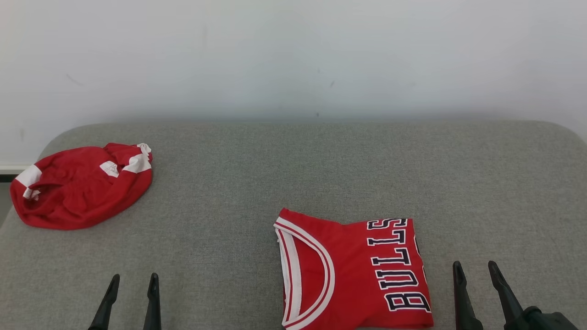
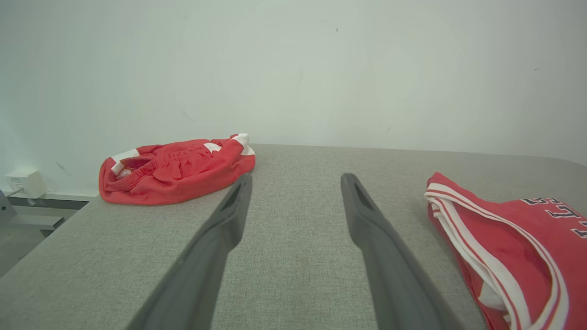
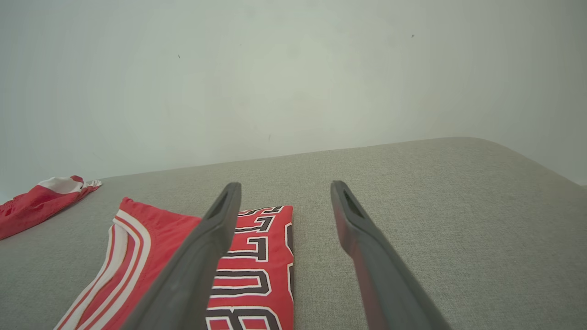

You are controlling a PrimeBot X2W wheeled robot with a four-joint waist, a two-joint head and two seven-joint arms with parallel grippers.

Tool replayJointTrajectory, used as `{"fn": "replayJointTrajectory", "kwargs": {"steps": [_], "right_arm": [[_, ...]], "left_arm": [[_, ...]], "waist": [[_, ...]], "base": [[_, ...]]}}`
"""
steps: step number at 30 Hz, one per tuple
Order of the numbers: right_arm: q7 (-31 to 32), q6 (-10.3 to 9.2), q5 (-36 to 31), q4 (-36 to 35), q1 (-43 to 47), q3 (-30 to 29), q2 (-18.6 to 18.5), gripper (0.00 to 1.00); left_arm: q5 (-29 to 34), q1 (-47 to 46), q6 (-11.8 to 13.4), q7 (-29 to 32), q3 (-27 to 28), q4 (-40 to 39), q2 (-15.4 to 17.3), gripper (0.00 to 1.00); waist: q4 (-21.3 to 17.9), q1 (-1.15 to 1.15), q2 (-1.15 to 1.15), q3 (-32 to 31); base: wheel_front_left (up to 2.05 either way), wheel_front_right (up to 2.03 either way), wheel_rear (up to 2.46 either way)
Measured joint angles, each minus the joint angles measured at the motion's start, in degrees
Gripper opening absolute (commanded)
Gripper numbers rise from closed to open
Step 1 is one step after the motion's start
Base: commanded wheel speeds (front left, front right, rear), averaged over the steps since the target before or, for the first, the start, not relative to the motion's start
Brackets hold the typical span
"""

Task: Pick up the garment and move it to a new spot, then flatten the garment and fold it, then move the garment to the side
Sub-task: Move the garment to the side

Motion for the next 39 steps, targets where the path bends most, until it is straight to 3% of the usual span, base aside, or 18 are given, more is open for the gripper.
{"fn": "replayJointTrajectory", "kwargs": {"steps": [17,24,39], "right_arm": [[1.02,0.0,-0.35,0.29,-0.12,0.53,0.09,1.0],[2.92,0.0,-0.37,1.78,-5.17,1.56,-1.63,1.0],[9.81,0.0,-0.24,15.82,-15.84,0.21,-4.64,1.0]], "left_arm": [[0.09,0.13,-0.01,0.0,0.43,0.66,-0.29,1.0],[0.09,-0.25,-0.02,0.0,0.44,1.13,-0.71,1.0],[0.09,-3.12,-0.04,0.0,-1.4,1.47,-1.7,1.0]], "waist": [[0.01,0.0,0.0,-0.11],[0.44,0.0,0.0,0.25],[4.46,0.01,0.01,3.58]], "base": [[0.0,0.0,0.0],[0.0,0.0,0.0],[0.0,0.0,0.0]]}}
